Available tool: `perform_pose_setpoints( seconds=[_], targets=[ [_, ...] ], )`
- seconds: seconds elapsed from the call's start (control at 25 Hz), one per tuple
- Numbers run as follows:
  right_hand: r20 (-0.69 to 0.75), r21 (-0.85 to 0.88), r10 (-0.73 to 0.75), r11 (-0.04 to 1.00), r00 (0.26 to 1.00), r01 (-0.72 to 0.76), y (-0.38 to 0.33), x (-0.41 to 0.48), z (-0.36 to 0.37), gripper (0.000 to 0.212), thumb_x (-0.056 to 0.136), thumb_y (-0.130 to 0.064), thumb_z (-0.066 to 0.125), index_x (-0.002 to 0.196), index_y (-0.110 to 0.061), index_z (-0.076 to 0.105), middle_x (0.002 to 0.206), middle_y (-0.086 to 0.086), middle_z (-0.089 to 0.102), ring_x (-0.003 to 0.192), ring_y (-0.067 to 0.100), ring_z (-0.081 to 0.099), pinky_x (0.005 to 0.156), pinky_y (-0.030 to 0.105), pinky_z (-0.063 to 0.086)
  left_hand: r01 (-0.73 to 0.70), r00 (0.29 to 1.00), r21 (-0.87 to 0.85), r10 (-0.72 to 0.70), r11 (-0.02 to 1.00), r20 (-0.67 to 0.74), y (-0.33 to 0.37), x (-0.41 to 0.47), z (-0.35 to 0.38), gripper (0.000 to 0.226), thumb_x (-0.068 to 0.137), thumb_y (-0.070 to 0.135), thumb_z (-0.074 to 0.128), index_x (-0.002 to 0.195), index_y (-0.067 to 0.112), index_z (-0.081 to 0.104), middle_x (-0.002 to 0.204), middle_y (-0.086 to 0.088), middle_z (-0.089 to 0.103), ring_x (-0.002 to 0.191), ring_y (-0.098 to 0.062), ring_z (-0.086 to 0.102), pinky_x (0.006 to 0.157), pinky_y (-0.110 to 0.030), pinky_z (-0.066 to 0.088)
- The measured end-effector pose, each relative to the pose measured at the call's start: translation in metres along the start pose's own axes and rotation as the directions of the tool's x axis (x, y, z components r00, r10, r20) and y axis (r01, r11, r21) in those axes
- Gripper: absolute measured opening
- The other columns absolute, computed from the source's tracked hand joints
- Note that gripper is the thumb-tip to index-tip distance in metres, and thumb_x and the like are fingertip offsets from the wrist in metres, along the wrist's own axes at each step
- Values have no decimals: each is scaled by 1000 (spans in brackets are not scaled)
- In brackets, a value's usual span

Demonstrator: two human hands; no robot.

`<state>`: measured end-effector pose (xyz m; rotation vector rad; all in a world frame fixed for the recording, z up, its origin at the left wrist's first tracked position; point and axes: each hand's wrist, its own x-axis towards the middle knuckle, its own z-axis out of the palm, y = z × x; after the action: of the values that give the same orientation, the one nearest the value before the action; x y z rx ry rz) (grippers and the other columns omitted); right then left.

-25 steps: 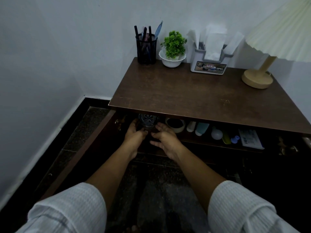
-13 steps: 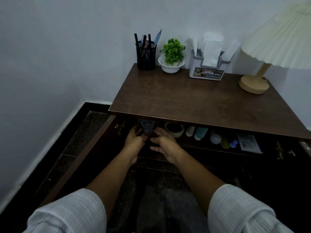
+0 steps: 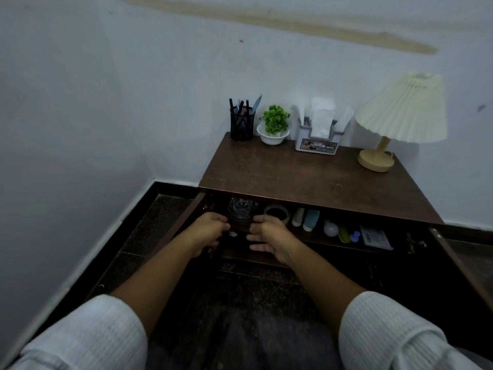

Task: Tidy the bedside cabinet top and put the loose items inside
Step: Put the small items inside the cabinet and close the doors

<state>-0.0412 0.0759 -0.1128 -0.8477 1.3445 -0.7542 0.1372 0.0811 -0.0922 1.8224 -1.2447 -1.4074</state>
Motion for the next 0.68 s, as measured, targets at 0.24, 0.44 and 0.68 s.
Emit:
perform_pose_setpoints(
  seconds=[0.24, 0.44, 0.68],
  targets=[
    [93, -47, -7, 999, 996, 12, -10, -54, 42, 43, 97, -5, 57, 139, -13, 48, 129, 10, 60, 109, 27, 67, 85, 42, 60, -193, 966, 135, 213, 972, -146, -9, -74, -71, 9, 93, 23, 61, 93, 23, 71, 94, -3, 72, 83, -17, 68, 70, -31, 52],
    [211, -119, -1, 993, 977, 27, -1, -83, 92, 43, 97, -6, 58, 139, -12, 49, 129, 10, 60, 108, 27, 68, 87, 43, 60, -137, 909, 195, 201, 971, -366, -47, -105, -114, 13, 92, 22, 59, 83, 19, 68, 80, -2, 68, 66, -22, 61, 67, -31, 50],
    [265, -168, 8, 985, 964, 38, 17, -102, 120, 43, 97, -5, 56, 139, -12, 49, 129, 11, 59, 108, 29, 68, 86, 44, 60, -43, 971, 135, 73, 990, -227, -63, -113, -113, 29, 92, -7, 47, 88, 7, 72, 49, 3, 60, 43, -10, 51, 46, -20, 37]
  ],
)
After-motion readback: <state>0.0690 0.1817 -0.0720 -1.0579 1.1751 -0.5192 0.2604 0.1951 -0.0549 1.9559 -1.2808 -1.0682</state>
